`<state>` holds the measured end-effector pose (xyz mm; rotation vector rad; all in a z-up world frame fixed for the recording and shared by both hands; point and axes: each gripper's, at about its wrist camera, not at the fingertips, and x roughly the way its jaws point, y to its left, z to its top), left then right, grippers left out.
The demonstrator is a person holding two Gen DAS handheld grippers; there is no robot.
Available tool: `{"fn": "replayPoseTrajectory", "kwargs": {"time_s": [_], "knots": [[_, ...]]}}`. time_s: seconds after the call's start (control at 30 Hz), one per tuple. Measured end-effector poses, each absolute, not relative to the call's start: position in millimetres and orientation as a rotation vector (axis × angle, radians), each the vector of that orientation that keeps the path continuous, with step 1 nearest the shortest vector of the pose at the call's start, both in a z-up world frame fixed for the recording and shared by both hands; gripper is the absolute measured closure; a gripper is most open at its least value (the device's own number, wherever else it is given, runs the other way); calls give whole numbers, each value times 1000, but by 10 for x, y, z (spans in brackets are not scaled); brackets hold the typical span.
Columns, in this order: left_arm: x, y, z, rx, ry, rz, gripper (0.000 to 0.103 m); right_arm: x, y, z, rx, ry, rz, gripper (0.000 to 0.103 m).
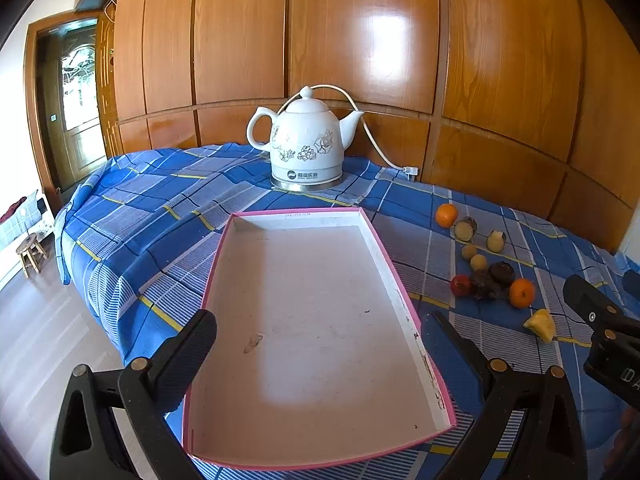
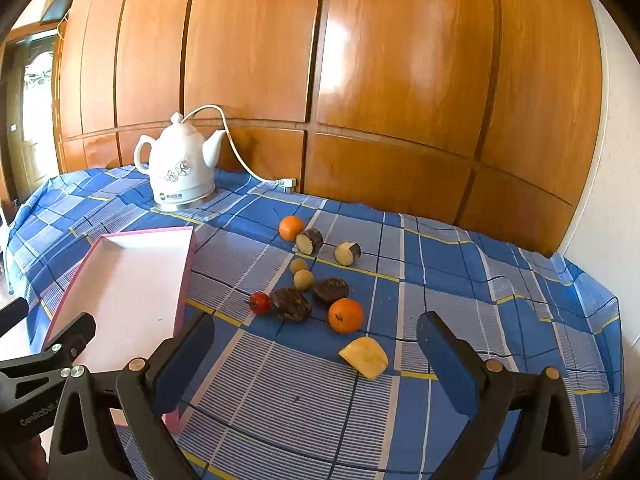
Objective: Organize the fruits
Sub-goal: 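Move the left tool toward the red cherry tomato beside the tray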
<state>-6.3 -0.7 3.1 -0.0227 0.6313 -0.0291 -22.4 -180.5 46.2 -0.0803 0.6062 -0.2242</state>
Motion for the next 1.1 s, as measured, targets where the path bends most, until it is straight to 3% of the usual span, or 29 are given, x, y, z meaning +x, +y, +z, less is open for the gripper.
{"fn": "replayPoseTrajectory", "kwargs": {"time_s": [1.1], "knots": [[-71, -48, 11, -56, 665, -121, 0, -233, -1929, 477, -109, 603, -284, 0]]}}
